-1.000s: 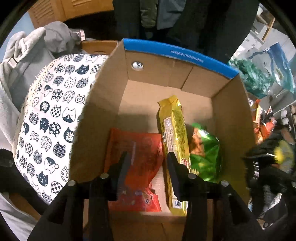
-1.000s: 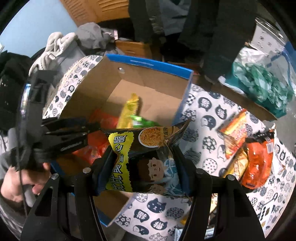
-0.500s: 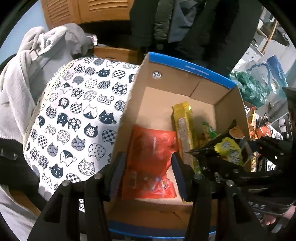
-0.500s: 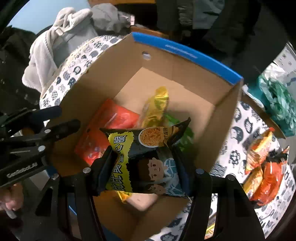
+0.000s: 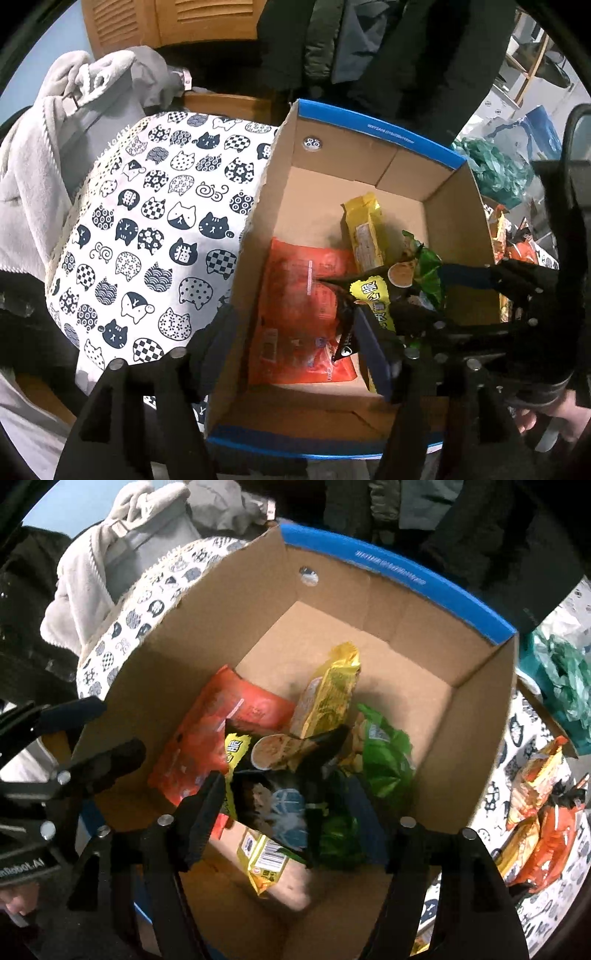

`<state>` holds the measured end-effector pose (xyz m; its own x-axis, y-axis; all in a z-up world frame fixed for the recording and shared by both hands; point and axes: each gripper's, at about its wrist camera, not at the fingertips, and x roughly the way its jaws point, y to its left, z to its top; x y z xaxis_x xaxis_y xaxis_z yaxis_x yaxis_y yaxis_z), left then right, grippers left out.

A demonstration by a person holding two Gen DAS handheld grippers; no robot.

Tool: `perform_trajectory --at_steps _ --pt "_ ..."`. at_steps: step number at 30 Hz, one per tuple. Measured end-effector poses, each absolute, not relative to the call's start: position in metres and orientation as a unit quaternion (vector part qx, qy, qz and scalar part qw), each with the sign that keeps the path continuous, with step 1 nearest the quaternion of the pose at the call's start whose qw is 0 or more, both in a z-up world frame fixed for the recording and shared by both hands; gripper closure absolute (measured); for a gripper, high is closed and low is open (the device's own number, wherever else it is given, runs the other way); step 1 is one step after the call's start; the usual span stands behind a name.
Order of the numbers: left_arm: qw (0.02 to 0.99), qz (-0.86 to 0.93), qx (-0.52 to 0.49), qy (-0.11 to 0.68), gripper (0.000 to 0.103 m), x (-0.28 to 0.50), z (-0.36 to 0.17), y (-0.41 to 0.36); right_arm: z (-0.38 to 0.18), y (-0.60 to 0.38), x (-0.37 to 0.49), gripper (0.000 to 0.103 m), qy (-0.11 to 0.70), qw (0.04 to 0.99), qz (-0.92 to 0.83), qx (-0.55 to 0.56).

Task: Organize snacks
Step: 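Lower the black snack bag into the box and open the right tool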

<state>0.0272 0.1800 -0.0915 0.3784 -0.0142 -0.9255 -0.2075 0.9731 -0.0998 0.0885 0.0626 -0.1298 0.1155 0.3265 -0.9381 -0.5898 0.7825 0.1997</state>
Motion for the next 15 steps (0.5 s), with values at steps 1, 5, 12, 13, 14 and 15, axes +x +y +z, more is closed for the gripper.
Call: perform_trajectory --at_steps 1,5,12,13,14,15 --pt "0.826 0.060 -0.099 0.552 0.032 0.027 -0.089 0.179 -0.127 0.061 0.089 0.032 0.586 0.741 0.309 -0.108" --pt "0.836 0.055 -0.107 0.536 0.029 0.026 -0.080 0.177 -0.112 0.049 0.088 0.030 0.571 0.756 0.304 -0.095" --pt "0.848 0.031 -0.113 0.518 0.028 0.027 -0.065 0.158 -0.079 0.010 0.086 0.026 0.538 0.788 0.292 -0.066" --pt "0.850 0.026 -0.111 0.515 0.028 0.026 -0.062 0.154 -0.075 0.004 0.085 0.026 0.534 0.792 0.289 -0.062" --pt "0.851 0.022 -0.109 0.513 0.027 0.026 -0.060 0.150 -0.071 -0.003 0.085 0.024 0.531 0.795 0.286 -0.059" --pt "0.853 0.017 -0.106 0.511 0.025 0.027 -0.058 0.144 -0.067 -0.011 0.085 0.022 0.530 0.798 0.281 -0.056"
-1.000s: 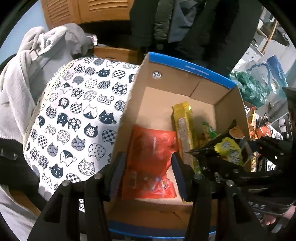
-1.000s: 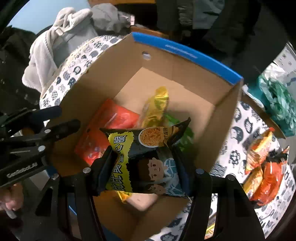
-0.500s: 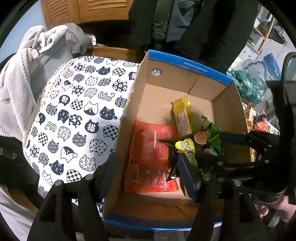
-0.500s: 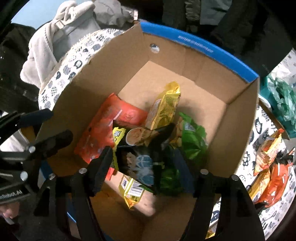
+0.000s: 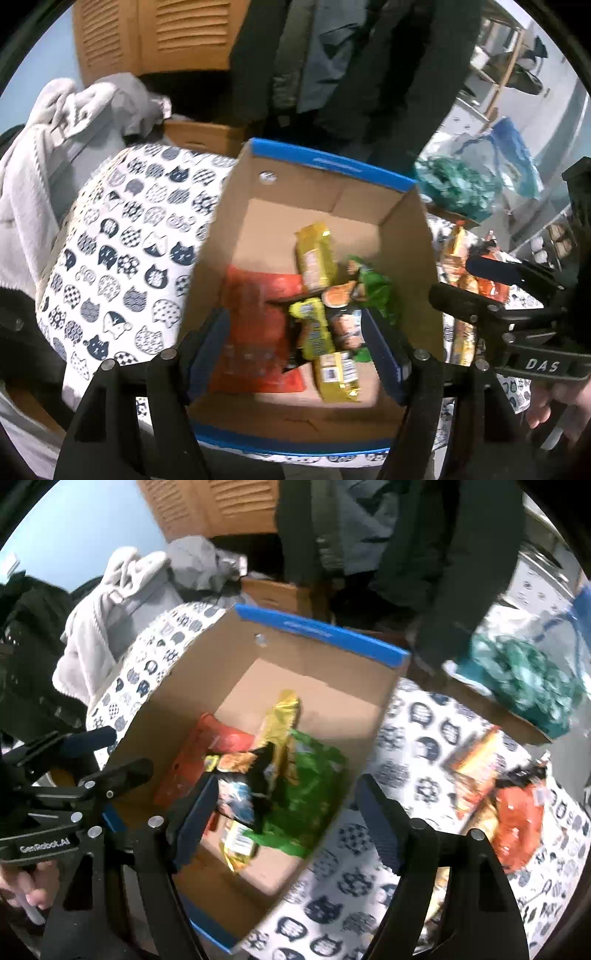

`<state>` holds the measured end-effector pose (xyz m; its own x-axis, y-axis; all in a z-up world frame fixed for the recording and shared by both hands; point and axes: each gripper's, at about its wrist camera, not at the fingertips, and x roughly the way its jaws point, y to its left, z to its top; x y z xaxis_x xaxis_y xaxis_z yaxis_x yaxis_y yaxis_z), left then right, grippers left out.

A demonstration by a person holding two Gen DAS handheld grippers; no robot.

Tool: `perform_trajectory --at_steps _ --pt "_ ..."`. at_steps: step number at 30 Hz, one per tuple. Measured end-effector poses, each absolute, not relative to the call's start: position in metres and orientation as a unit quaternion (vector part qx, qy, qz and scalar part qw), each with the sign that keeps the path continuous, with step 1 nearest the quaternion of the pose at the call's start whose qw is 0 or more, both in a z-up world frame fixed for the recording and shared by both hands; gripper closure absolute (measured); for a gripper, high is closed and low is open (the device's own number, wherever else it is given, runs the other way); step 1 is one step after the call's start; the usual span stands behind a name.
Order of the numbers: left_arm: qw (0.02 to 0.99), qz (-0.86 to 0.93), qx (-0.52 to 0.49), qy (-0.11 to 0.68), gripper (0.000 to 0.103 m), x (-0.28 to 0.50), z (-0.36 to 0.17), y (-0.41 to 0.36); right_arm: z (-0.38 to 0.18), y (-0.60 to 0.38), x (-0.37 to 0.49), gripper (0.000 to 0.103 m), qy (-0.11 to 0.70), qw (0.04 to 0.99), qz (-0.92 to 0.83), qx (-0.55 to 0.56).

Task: Organize snacks
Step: 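Lower the black snack bag into the box and open the right tool, then withdraw both tools from the box toward the snack pile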

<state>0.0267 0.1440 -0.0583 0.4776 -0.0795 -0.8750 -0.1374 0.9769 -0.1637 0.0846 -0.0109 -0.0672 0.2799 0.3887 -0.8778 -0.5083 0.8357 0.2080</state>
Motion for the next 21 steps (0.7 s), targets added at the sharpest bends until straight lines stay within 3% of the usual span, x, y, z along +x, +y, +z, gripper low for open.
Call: perform_trajectory --at_steps 21 --pt "0.842 -0.093 -0.032 0.530 0.023 0.032 -0.058 0.012 -0.076 -0.168 0.075 0.022 0.556 0.813 0.173 -0.003"
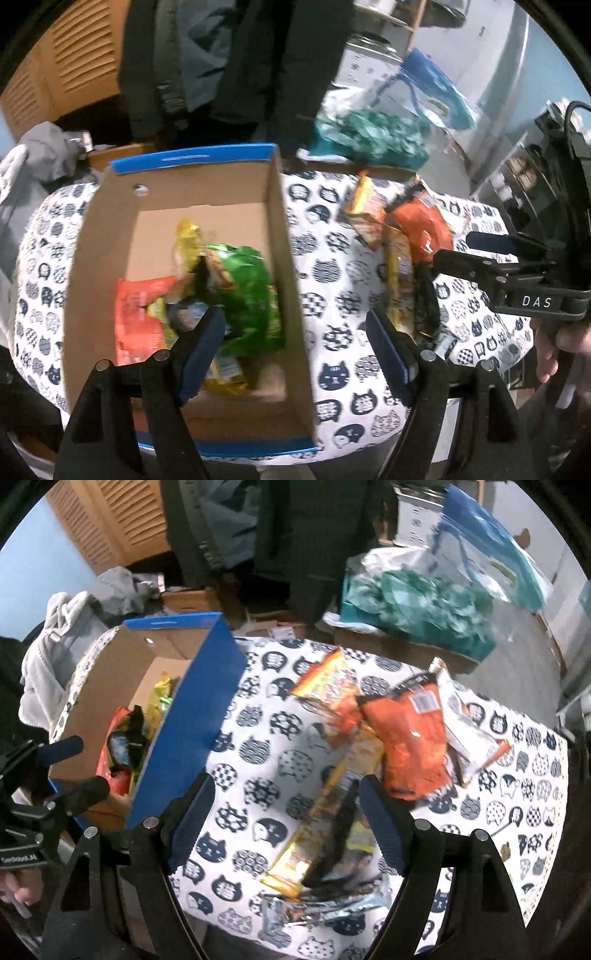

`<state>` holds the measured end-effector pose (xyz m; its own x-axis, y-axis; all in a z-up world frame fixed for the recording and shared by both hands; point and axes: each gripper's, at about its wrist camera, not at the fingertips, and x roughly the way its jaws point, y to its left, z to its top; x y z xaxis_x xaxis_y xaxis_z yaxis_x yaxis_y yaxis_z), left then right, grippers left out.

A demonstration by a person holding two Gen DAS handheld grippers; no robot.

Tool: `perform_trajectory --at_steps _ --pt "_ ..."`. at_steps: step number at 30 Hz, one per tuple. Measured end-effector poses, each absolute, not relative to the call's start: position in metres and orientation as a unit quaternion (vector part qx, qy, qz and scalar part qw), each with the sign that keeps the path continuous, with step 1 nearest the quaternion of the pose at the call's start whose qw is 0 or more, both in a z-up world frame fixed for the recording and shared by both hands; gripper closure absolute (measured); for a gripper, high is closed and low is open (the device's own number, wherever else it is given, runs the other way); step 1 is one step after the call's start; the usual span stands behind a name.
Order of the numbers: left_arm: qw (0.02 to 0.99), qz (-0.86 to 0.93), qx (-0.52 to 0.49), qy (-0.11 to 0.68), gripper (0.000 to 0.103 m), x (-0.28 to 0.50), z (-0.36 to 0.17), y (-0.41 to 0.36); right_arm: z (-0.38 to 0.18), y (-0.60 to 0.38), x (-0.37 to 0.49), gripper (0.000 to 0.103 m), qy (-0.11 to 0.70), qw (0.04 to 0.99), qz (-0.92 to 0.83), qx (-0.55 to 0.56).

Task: Organize snacks
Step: 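Withdraw both tools from the box toward the snack pile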

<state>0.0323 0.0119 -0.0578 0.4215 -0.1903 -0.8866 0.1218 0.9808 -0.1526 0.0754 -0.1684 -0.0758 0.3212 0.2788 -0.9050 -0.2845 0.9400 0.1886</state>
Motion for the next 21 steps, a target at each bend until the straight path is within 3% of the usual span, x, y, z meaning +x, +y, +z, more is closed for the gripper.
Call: perform_trajectory --at_steps 21 --pt "0.816 -0.128 0.036 0.562 0.023 0.045 -0.099 -0.072 -0.111 -0.229 0.064 0.022 0.587 0.796 0.145 0.031"
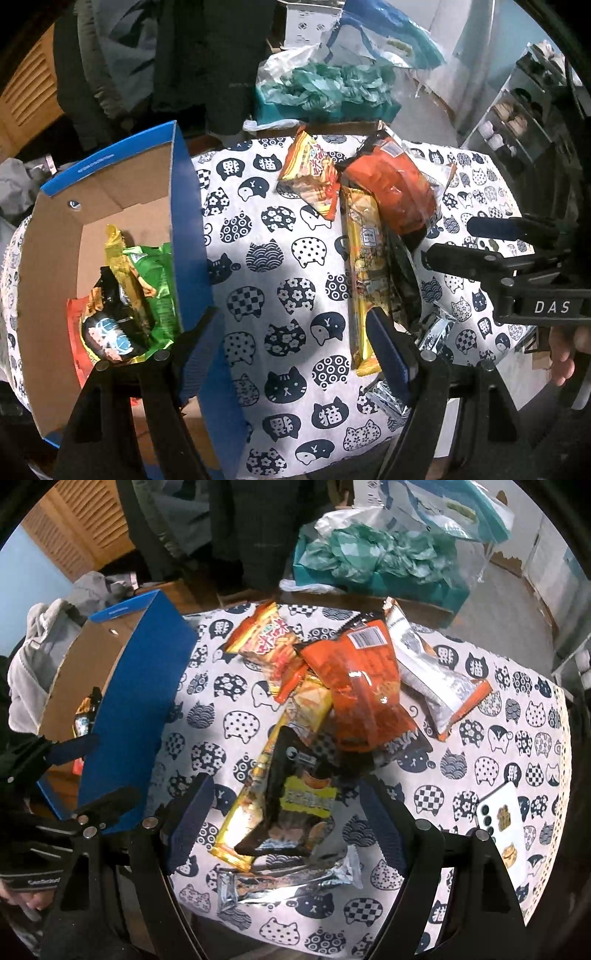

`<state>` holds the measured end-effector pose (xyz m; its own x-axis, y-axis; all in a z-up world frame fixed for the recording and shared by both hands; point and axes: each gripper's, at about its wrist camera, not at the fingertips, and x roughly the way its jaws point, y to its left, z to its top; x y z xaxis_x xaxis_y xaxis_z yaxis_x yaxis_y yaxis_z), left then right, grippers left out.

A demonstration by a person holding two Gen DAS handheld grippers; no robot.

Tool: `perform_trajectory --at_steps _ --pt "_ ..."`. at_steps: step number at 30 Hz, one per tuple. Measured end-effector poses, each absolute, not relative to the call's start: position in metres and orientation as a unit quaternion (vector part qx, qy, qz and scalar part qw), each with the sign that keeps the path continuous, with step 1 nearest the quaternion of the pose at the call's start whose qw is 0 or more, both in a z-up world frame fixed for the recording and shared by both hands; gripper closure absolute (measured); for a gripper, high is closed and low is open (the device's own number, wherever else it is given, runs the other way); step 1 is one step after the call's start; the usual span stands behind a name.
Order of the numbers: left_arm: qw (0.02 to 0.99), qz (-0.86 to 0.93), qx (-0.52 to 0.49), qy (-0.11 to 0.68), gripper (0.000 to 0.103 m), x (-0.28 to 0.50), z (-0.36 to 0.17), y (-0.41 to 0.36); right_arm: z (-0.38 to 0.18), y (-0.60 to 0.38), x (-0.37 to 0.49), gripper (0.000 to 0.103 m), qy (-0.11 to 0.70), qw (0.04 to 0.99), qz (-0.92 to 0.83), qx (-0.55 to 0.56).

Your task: Organize snacks

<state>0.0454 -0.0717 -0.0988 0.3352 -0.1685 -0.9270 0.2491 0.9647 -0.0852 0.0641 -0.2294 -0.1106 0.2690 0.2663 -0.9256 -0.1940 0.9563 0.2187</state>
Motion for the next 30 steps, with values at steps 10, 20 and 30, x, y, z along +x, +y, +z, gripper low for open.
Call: perform_trajectory --at_steps 10,20,30 --pt "0.813 -0.128 0.036 0.567 0.023 0.046 -0.104 -0.075 -0.124 -0.231 0.066 0.021 0.597 0.788 0.144 0.041" --pt "0.802 -0.124 0.030 0.583 0.023 0.054 -0.121 -0.081 -0.172 -0.228 0.077 0.021 0.635 0.756 0.146 0.069" --pt "0.792 -0.127 0.040 0.595 0.022 0.058 -0.137 -0.091 -0.212 -0.230 0.085 0.021 0.656 0.735 0.142 0.097"
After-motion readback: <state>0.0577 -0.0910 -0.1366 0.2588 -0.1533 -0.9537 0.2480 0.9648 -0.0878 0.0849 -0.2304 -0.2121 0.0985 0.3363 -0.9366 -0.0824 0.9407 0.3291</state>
